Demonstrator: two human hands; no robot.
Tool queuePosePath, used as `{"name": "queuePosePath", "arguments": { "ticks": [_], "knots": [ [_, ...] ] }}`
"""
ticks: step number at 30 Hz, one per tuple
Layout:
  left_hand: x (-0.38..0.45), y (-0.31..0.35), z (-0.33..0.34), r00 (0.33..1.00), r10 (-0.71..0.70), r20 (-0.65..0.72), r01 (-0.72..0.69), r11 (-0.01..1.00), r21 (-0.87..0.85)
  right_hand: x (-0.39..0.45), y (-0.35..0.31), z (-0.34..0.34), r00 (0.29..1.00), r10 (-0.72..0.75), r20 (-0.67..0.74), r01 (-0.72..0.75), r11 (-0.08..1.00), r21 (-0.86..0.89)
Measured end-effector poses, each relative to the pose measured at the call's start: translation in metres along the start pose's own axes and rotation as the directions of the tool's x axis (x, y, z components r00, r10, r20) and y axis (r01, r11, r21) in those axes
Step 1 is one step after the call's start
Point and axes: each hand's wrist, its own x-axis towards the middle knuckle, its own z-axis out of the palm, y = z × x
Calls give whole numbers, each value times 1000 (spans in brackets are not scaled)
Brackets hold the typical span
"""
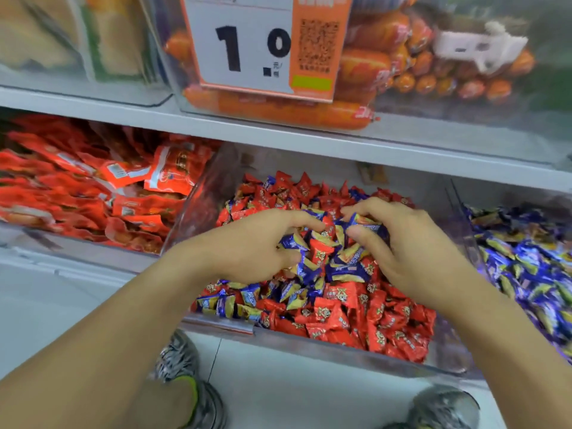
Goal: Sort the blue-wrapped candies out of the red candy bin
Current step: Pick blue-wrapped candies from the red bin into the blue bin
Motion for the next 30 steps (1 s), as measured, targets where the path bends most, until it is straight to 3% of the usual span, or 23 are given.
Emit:
{"name": "queuePosePath", "arguments": {
  "ticks": [7, 9, 12, 14, 19, 25, 30],
  "knots": [
    [-6, -7, -12, 997, -74, -15, 73, 995, -75, -4, -2, -2, 972, 60, -227, -25, 988, 153],
    [-9, -9, -17, 998, -57, -26, 54, 991, -123, -4, -2, -2, 985, 44, -165, -22, 991, 130],
    [-14, -12, -23, 999, -36, 2, 36, 966, -257, -7, 3, 5, 993, 40, 106, -35, 998, -51],
    [-14, -16, -25, 1000, -18, 8, 20, 944, -328, -7, 8, 7, 983, 85, 165, -69, 992, -101],
    [-10, -17, -20, 999, -44, 11, 45, 931, -363, -6, 15, -1, 990, 122, 73, -117, 991, -66],
    [-9, -5, -13, 994, -87, 68, 104, 941, -321, -8, 12, -8, 992, 123, -25, -120, 988, 99],
    [-8, 5, -8, 996, -81, -46, 65, 959, -275, -2, 5, 5, 997, 79, -7, -79, 997, 21]
  ]
}}
